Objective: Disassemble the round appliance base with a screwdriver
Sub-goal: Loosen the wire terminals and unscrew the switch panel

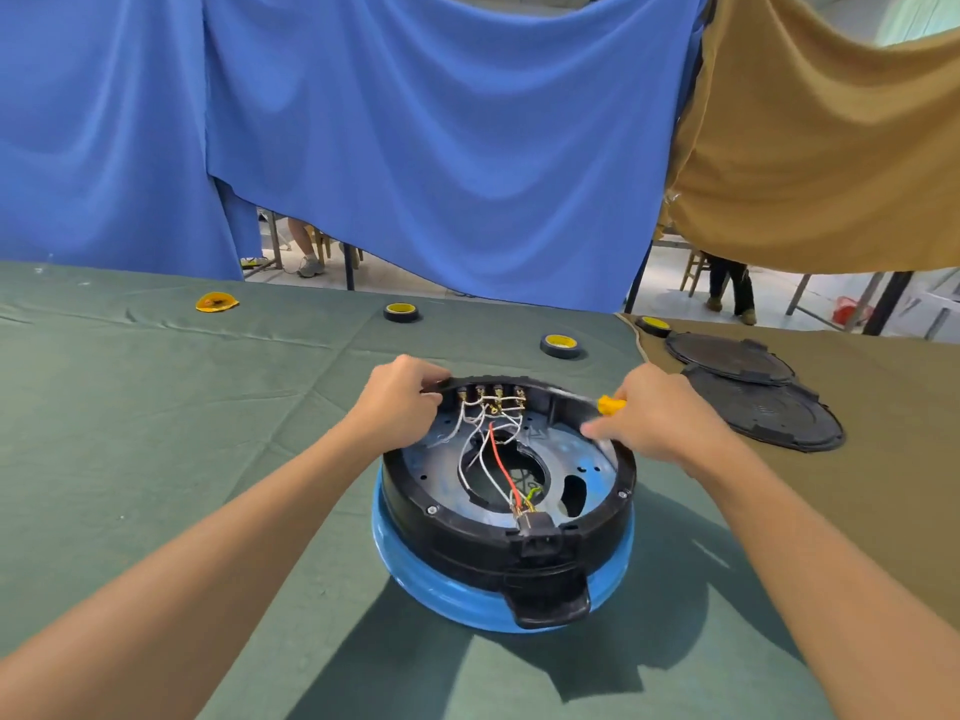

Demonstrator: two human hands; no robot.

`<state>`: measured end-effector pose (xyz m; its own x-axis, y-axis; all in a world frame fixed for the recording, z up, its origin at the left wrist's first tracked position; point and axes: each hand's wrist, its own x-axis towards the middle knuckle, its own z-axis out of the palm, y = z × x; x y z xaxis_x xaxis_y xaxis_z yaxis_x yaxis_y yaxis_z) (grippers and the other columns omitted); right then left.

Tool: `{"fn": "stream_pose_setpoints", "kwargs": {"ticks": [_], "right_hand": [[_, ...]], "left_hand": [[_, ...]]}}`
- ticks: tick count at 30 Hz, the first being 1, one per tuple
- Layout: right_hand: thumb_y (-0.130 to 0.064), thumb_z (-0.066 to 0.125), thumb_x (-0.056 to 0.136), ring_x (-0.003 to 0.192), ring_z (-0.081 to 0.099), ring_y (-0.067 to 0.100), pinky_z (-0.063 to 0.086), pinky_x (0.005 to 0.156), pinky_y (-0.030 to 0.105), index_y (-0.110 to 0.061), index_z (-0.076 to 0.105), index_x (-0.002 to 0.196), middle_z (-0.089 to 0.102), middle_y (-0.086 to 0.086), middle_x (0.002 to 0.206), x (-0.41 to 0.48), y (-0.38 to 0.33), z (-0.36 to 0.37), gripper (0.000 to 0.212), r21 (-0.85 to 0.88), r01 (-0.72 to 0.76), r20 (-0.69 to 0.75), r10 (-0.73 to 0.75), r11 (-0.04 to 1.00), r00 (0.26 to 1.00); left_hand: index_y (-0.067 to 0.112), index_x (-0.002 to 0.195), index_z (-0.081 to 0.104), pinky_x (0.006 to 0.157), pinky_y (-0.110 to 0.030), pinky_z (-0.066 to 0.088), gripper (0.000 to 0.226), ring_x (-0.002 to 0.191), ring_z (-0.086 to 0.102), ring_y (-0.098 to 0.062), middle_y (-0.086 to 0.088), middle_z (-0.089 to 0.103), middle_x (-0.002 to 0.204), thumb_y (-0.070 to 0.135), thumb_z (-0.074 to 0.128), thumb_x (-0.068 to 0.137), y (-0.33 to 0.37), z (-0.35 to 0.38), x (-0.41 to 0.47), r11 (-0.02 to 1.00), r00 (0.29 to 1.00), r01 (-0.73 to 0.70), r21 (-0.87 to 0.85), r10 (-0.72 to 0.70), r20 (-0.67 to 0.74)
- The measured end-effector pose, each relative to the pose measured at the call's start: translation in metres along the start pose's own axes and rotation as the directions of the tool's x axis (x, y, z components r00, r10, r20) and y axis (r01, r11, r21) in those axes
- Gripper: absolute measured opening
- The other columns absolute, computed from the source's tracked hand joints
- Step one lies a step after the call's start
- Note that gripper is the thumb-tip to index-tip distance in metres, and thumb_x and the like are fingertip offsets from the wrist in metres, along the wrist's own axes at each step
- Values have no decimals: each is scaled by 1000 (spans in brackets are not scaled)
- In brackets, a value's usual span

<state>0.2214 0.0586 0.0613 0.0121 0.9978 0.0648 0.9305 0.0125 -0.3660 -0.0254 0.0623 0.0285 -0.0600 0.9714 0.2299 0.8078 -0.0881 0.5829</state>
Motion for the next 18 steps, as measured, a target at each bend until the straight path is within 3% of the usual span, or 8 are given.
{"fn": "stream_pose_setpoints", "kwargs": {"ticks": [2, 6, 8, 10, 13, 15, 18], "right_hand": [[-25, 75, 77, 50, 32, 22, 24, 47, 29, -12, 35, 56, 34, 4, 53, -6, 8, 2, 47, -25, -11, -19, 11, 1000, 1000], [-19, 65, 86, 63, 44, 28, 39, 58, 33, -11, 44, 57, 45, 8, 58, 5, 3, 9, 37, -89, 123, -116, -133, 988, 984], [-28, 61, 91, 77, 56, 32, 52, 69, 40, -14, 53, 66, 59, 11, 74, 11, -5, 5, 30, -149, 202, -77, -215, 968, 974], [-38, 58, 93, 82, 60, 32, 53, 73, 42, -17, 54, 71, 61, 9, 81, 10, -11, 3, 31, -214, 232, -78, -253, 949, 964], [-46, 53, 94, 81, 58, 32, 45, 66, 35, -21, 51, 70, 62, 7, 79, -10, -10, 12, 34, -96, 133, -280, -155, 986, 947], [-46, 52, 93, 83, 55, 34, 39, 65, 34, -19, 49, 67, 61, 7, 77, -28, -10, 31, 37, 40, 86, -296, -71, 995, 953], [-44, 50, 94, 88, 54, 34, 39, 66, 33, -19, 57, 80, 61, 8, 86, -39, -16, 58, 30, 131, 69, -337, -21, 989, 941]], "left_hand": [[16, 133, 59, 95, -24, 41, 41, 121, 55, -25, -7, 60, 132, 4, 51, 96, 0, 4, -4, 963, 992, 123, -238, -127, 0], [11, 137, 52, 107, -42, 43, 50, 125, 51, -28, -9, 55, 138, -7, 40, 93, 7, 12, -13, 830, 959, 262, -493, -279, 40], [12, 138, 50, 104, -39, 43, 52, 124, 51, -29, -10, 54, 138, -5, 38, 91, 11, 13, -16, 801, 936, 292, -523, -351, -16], [12, 139, 49, 93, -30, 42, 52, 120, 51, -27, -10, 52, 138, -3, 37, 90, 14, 14, -18, 779, 902, 309, -545, -422, -91], [12, 140, 47, 79, -28, 38, 49, 98, 47, -22, -11, 51, 136, -1, 39, 92, 20, 16, -20, 723, 834, 345, -599, -529, -158], [10, 137, 46, 84, -33, 42, 43, 96, 46, -24, -12, 52, 131, 3, 41, 95, 31, 21, -25, 701, 791, 391, -597, -587, -171], [5, 124, 48, 103, -45, 37, 29, 119, 44, -33, -16, 48, 130, 8, 44, 96, 43, 30, -34, 760, 774, 442, -476, -591, -226]]}}
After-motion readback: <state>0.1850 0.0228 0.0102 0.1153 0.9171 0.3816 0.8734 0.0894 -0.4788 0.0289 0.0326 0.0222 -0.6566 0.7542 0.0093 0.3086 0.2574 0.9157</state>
